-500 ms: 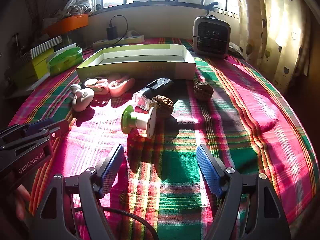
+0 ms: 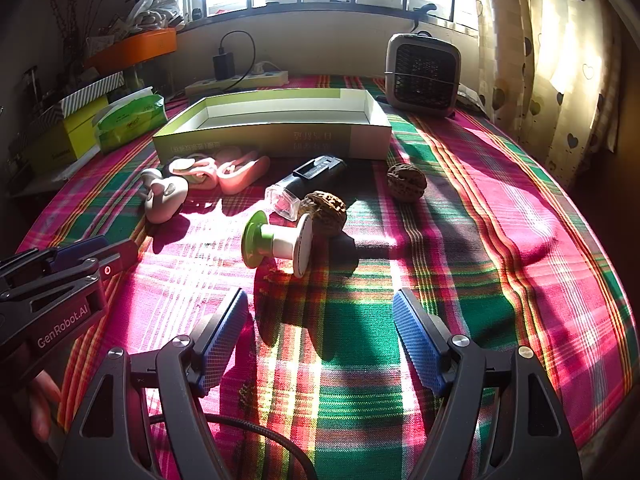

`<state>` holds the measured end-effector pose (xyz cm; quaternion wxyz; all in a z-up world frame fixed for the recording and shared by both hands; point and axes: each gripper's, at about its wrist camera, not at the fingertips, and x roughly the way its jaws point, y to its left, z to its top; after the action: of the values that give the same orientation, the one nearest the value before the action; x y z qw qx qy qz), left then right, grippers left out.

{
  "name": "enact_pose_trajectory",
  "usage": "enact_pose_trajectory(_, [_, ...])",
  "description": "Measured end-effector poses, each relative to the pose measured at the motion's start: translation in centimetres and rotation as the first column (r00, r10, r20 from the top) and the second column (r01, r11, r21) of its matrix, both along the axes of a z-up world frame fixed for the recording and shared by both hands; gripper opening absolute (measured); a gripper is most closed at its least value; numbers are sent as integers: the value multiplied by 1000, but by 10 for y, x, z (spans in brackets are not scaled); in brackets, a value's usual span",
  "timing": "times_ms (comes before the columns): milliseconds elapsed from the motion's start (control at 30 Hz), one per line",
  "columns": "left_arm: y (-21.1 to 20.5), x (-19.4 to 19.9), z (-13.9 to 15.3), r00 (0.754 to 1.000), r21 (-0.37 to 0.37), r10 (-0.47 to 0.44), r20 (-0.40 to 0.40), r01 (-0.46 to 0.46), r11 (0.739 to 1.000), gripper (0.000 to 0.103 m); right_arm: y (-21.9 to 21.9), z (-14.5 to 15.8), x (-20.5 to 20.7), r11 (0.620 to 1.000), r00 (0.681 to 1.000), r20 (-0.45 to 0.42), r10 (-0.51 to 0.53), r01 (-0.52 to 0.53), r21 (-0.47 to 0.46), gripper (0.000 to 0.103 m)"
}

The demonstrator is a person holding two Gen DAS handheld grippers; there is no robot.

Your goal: Organize objects

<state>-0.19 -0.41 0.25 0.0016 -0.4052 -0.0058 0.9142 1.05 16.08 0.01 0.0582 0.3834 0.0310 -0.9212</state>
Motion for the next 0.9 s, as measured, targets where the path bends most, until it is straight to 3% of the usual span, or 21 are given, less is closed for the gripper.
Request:
enact_pose_trajectory(600, [-1,-1,0,1000,-1,-3,-3,3,1000,31,0,0,0,1000,1000,0,0,0,0,75])
enact_pose_trajectory(900, [-7,-2,3,998,16,-62,8,61,998,31,0,3,-4,999,999,27,43,-42,-13,75])
